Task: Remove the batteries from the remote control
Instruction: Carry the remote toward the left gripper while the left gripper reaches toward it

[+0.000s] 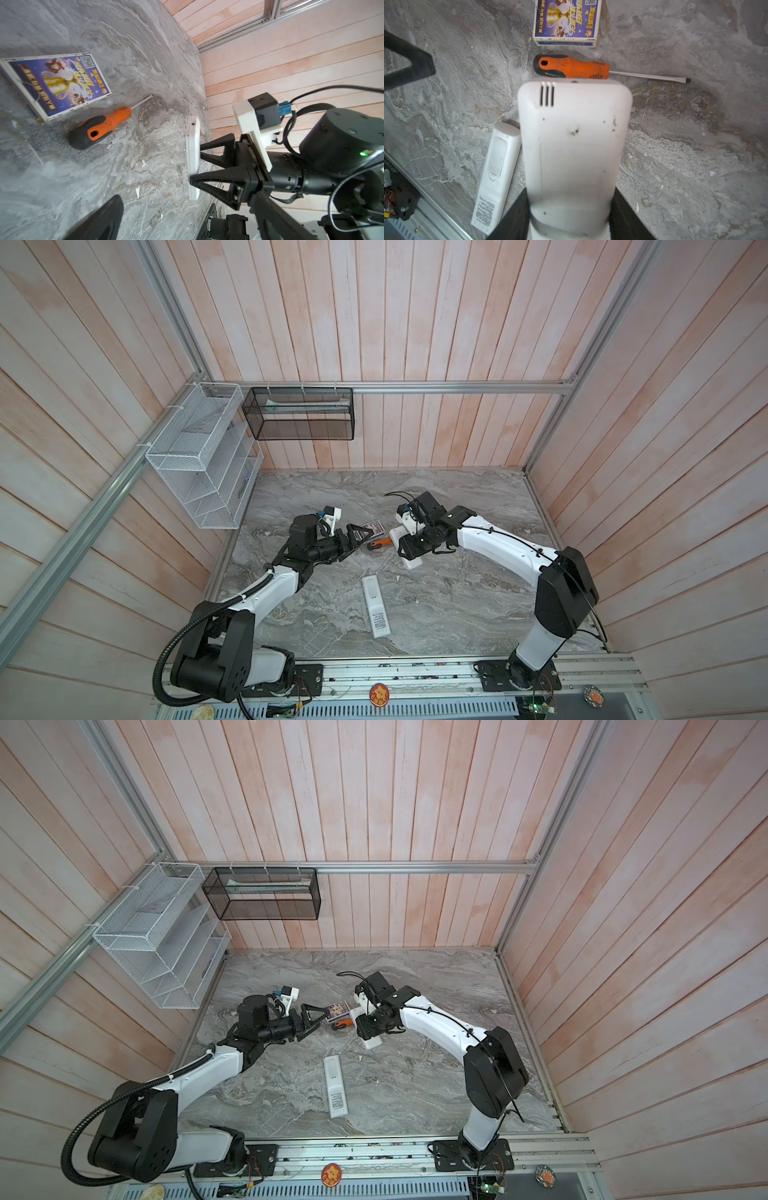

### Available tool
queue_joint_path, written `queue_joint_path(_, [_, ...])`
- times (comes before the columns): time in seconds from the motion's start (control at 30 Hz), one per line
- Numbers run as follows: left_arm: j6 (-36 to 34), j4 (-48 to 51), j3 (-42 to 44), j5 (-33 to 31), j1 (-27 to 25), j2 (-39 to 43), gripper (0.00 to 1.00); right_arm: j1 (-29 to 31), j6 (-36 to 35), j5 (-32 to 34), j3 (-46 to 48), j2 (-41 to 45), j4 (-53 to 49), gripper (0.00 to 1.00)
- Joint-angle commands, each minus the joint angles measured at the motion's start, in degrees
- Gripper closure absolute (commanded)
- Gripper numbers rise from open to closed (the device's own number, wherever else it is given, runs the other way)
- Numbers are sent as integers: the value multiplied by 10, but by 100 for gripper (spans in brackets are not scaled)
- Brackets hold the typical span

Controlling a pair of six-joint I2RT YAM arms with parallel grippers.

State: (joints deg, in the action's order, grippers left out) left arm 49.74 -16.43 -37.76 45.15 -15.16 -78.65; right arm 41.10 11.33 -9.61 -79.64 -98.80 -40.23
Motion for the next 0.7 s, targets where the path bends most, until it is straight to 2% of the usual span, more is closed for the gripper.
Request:
queue_joint_path(0.0, [-8,-29,-25,10,-13,-22,0,-2,-6,-21,-26,1,-17,48])
queue_joint_path(0.27, [-28,-21,-63,32,-21,-48,0,11,24,-44,-40,12,-24,50])
queue_joint_path(0.5, [-40,7,-59,33,-24,-27,4,58,48,-20,-77,-3,-39,51])
queue_joint_path(0.67, [-53,50,-54,18,-25,2,9,70,48,-21,-102,-17,-40,51])
